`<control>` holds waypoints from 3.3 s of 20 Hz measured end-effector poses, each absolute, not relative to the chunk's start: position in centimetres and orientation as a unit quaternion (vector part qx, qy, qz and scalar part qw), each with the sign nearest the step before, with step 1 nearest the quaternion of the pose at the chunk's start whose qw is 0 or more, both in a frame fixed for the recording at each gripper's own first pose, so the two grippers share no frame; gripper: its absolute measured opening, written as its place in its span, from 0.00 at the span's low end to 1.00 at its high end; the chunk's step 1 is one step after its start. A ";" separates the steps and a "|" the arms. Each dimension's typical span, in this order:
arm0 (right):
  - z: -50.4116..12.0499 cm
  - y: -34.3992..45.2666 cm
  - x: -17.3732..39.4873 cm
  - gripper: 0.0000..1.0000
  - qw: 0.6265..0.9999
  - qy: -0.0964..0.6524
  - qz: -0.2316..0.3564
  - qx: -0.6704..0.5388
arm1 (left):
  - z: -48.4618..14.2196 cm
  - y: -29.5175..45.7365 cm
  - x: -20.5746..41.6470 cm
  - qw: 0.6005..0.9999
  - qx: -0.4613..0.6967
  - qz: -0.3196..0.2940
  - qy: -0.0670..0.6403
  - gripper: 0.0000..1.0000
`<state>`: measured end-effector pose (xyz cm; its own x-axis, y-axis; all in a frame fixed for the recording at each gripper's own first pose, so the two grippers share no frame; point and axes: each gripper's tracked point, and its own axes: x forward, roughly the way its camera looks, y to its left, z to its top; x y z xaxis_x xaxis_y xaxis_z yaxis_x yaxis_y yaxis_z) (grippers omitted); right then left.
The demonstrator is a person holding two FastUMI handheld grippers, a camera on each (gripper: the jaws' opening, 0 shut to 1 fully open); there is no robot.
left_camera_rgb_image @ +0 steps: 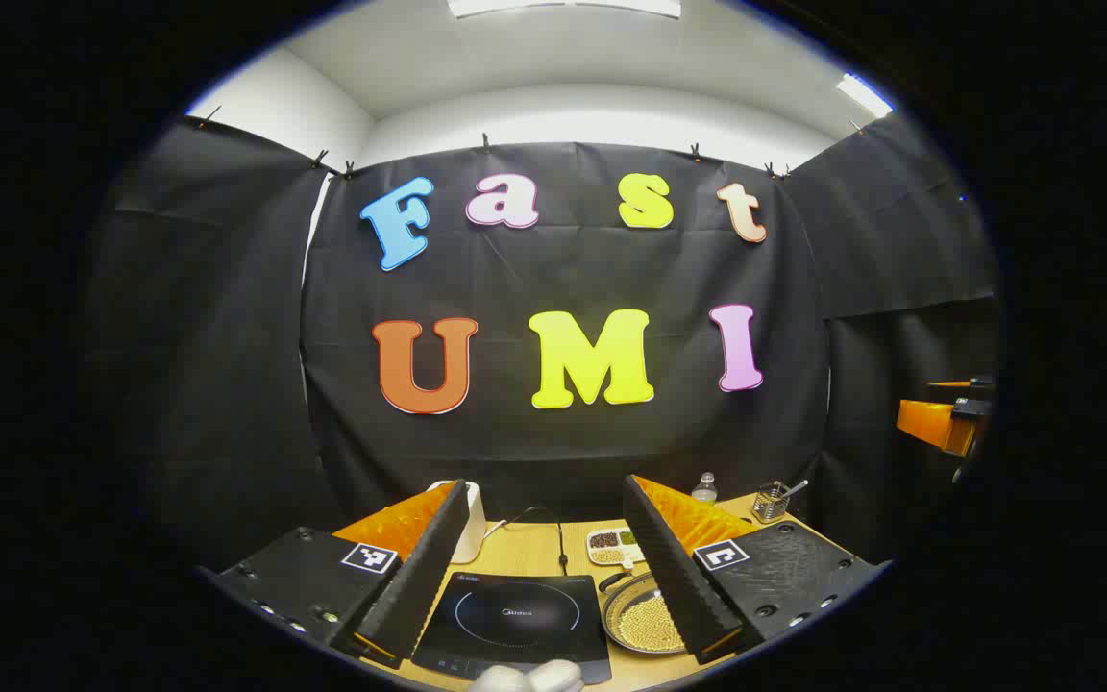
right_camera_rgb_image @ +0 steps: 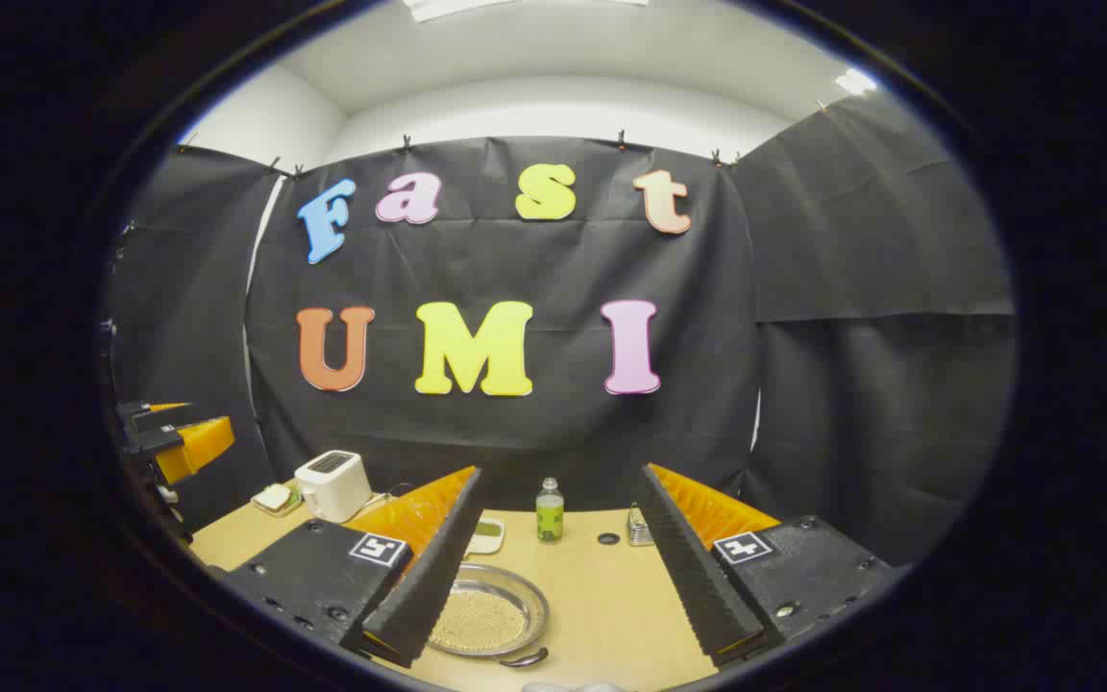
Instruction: First push the handle of the pot to place it horizontally, then grasp the pot with both hands and set it on the induction cooktop.
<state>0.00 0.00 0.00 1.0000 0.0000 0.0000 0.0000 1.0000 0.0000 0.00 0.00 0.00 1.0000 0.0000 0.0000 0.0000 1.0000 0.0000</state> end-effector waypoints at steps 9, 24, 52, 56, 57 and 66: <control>-0.3 0.4 0.7 0.97 1.000 -0.002 0.002 0.006 | -0.2 0.4 0.1 1.000 0.015 0.008 -0.001 0.96; -1.2 1.7 2.2 0.67 0.999 0.020 0.034 0.021 | -0.5 0.4 1.1 1.000 0.019 0.009 -0.005 0.96; -32.9 7.1 -1.8 0.01 0.929 0.327 0.161 -0.064 | -3.1 -0.1 -0.5 1.000 0.020 0.014 0.015 0.96; -37.0 8.2 -1.4 0.04 0.911 0.364 0.179 -0.068 | -3.1 0.6 -1.0 0.999 0.025 0.029 0.015 0.96; -37.6 8.2 -1.3 0.01 0.908 0.372 0.181 -0.068 | -3.2 0.9 -1.2 0.999 0.029 0.035 0.018 0.96; -40.0 6.6 0.3 0.00 0.895 0.411 0.171 -0.030 | -4.1 2.8 -2.2 0.996 0.035 0.070 0.036 0.96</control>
<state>0.25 6.60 -40.05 0.6037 0.2803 -0.7463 -0.3304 0.9399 0.0858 -2.20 2.76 -4.12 0.9877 0.1415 -0.0665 -0.1365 0.9879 0.0742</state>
